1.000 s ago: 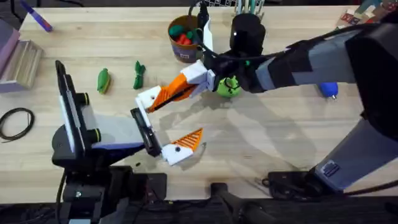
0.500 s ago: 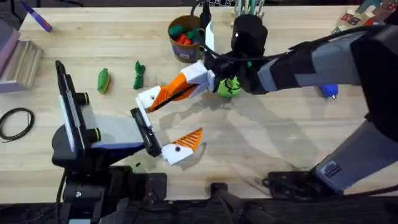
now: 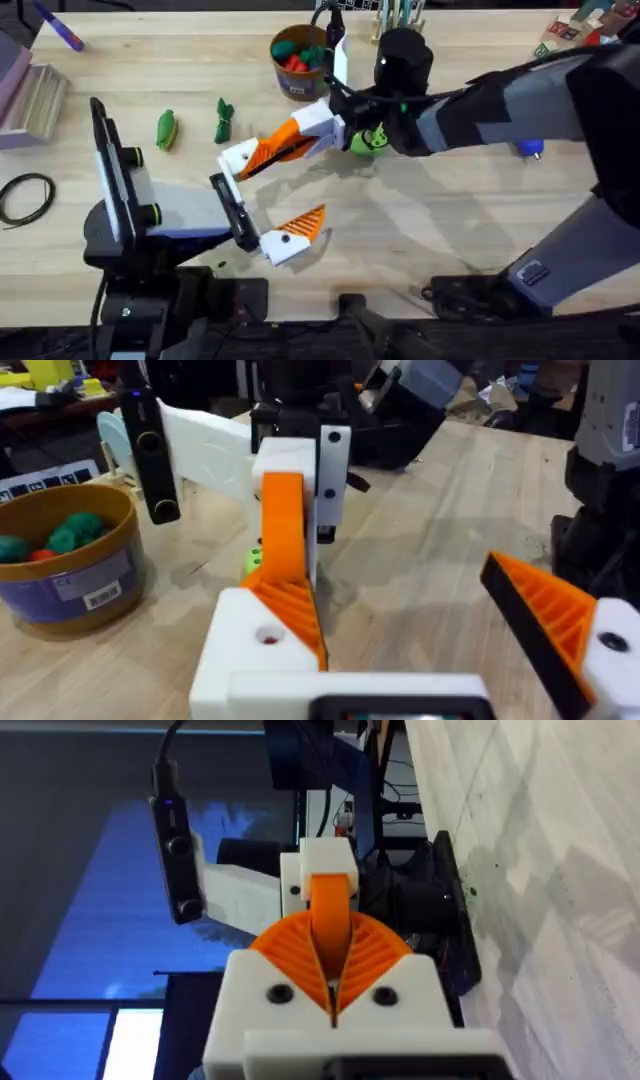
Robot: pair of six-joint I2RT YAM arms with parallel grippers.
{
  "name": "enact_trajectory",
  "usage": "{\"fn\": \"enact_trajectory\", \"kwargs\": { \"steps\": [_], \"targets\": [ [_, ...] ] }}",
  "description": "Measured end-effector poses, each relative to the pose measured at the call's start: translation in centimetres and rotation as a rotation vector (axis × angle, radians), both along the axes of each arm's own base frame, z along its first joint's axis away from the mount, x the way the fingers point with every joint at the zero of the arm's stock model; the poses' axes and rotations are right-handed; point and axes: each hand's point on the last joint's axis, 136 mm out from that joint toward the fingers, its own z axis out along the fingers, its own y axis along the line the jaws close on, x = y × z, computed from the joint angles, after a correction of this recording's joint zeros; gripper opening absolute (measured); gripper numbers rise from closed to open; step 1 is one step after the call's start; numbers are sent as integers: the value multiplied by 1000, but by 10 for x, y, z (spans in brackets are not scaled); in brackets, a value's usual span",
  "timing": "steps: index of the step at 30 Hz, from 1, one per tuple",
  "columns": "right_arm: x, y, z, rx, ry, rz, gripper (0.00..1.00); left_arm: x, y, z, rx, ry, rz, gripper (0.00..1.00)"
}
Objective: Pick up the gripper from the table and insert it into the empty holder that is missing its gripper. Then pick up a screw, insert it into the mounting hole, and use the screwdriver to tighten it. Finally, clean up the table by picking up the vegetable and placing it into the bucket.
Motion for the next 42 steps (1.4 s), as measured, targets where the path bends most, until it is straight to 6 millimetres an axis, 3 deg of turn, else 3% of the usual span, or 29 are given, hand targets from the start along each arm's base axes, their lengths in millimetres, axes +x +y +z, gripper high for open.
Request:
{"fn": "enact_trajectory", "kwargs": {
  "steps": [42],
  "targets": [
    [-6, -1, 0, -22, 7, -93, 8, 0, 0, 0, -3, 5, -1, 987]
  ]
}}
